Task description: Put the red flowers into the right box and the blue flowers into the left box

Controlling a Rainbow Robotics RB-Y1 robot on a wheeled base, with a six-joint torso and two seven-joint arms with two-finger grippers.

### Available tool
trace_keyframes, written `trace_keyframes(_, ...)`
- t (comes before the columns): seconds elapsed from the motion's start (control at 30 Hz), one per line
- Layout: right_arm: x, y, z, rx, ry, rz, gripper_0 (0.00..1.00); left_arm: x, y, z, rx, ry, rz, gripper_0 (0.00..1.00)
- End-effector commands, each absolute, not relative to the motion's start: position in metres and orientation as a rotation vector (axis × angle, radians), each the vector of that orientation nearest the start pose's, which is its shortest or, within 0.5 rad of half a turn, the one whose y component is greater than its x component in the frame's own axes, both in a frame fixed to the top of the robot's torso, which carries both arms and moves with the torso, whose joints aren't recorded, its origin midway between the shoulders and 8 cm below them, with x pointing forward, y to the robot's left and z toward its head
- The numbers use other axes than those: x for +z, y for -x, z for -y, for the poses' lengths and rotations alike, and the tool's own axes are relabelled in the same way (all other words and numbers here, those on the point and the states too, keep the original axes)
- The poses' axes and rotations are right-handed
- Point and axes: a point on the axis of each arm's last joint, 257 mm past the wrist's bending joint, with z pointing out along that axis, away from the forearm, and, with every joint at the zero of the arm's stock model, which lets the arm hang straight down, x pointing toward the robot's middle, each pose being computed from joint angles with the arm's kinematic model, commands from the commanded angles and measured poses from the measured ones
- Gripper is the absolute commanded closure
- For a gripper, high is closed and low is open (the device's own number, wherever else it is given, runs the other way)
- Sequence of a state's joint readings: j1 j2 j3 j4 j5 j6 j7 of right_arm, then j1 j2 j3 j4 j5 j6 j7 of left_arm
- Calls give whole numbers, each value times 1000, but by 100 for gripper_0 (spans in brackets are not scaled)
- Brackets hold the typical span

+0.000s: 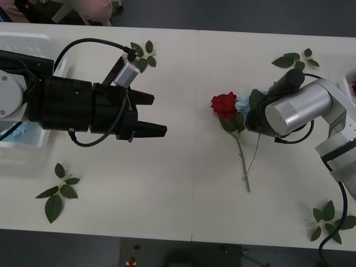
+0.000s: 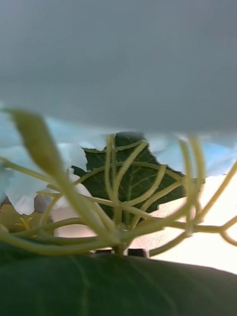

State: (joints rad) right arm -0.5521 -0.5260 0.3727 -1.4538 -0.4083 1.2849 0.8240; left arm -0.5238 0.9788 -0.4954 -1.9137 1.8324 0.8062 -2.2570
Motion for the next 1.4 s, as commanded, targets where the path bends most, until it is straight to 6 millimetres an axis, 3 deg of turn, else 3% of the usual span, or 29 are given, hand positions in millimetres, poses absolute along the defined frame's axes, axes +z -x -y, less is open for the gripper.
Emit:
trace_keyframes(0.03, -287, -553, 246, 41, -311, -2529, 100, -70, -400, -41, -893, -1201, -1663, 0)
trace_keyframes(0.23, -282, -557, 251, 55, -317, -2512, 100, -61, -386, -42, -955, -1195, -1668, 0)
trace_keyframes(0.37, -264, -567, 256, 146, -353, -2471, 100, -54, -380, -37, -1010, -1180, -1658, 0)
trace_keyframes(0.47, -231, -575, 260, 241, -317, -2429, 100, -56, -374, -34, -1043, -1179, -1664, 0)
trace_keyframes(0.67, -161, -571, 263, 456, -150, -2368, 100, -66, -368, -27, -1074, -1186, -1668, 1)
trace_keyframes(0.9, -64, -558, 215, 797, 89, -2149, 100, -66, -376, -8, -1148, -1129, -1644, 0)
trace_keyframes(1.07, 12, -554, 171, 986, 150, -1883, 100, -65, -387, 14, -1366, -972, -1690, 0)
trace_keyframes(1.13, 32, -552, 158, 1051, 141, -1805, 100, -66, -394, 21, -1417, -937, -1709, 0)
trace_keyframes(1.17, 32, -552, 158, 1051, 141, -1805, 100, -66, -394, 21, -1417, -937, -1709, 0)
trace_keyframes(1.2, 50, -549, 146, 1103, 132, -1731, 100, -67, -403, 27, -1423, -922, -1719, 0)
trace_keyframes(1.23, 57, -548, 140, 1130, 127, -1703, 100, -64, -409, 30, -1437, -893, -1722, 0)
trace_keyframes(1.4, 65, -541, 118, 1191, 137, -1650, 100, -54, -430, 49, -1504, -816, -1725, 0)
